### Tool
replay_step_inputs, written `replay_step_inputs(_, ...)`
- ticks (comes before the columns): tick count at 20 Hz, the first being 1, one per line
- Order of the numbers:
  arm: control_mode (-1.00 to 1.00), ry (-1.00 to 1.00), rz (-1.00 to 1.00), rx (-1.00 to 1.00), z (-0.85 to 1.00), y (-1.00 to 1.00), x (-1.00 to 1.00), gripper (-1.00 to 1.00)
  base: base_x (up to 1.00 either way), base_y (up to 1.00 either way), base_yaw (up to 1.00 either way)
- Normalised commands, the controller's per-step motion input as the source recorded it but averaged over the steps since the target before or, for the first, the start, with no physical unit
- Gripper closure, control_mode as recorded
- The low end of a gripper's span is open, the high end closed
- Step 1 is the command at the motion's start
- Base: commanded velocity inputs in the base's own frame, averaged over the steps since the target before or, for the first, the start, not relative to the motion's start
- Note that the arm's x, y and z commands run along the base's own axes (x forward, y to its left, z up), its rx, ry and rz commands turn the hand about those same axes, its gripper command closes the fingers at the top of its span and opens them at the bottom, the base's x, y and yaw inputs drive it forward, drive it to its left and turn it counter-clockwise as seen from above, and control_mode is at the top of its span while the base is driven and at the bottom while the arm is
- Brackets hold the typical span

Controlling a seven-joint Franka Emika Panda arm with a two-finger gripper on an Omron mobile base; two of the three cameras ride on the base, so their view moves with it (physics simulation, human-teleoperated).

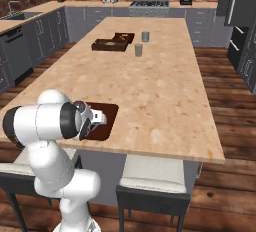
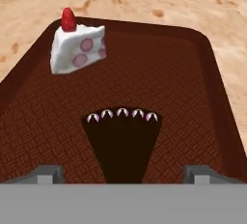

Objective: Take the cakes from the fridge and place them on the empty tray on the dining counter.

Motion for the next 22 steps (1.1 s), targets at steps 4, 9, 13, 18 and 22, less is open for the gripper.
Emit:
replay_step_inputs(4, -1.00, -0.03, 0.00, 0.00, 1.00, 0.01, -0.38, -1.00, 0.00, 0.00, 0.00)
replay_step_inputs(9, -1.00, 0.05, 0.00, 0.00, 1.00, 0.12, -0.04, -1.00, 0.00, 0.00, 0.00)
replay_step_inputs(13, -1.00, 0.30, 0.00, 0.00, 0.94, 0.00, -0.45, -1.00, 0.00, 0.00, 0.00)
replay_step_inputs(18, -1.00, 0.33, -0.03, 0.00, 0.22, -0.02, -0.98, -1.00, 0.00, 0.00, 0.00)
replay_step_inputs(22, -1.00, 0.17, -0.01, -0.05, 0.00, -0.08, -1.00, -1.00, 0.00, 0.00, 0.00)
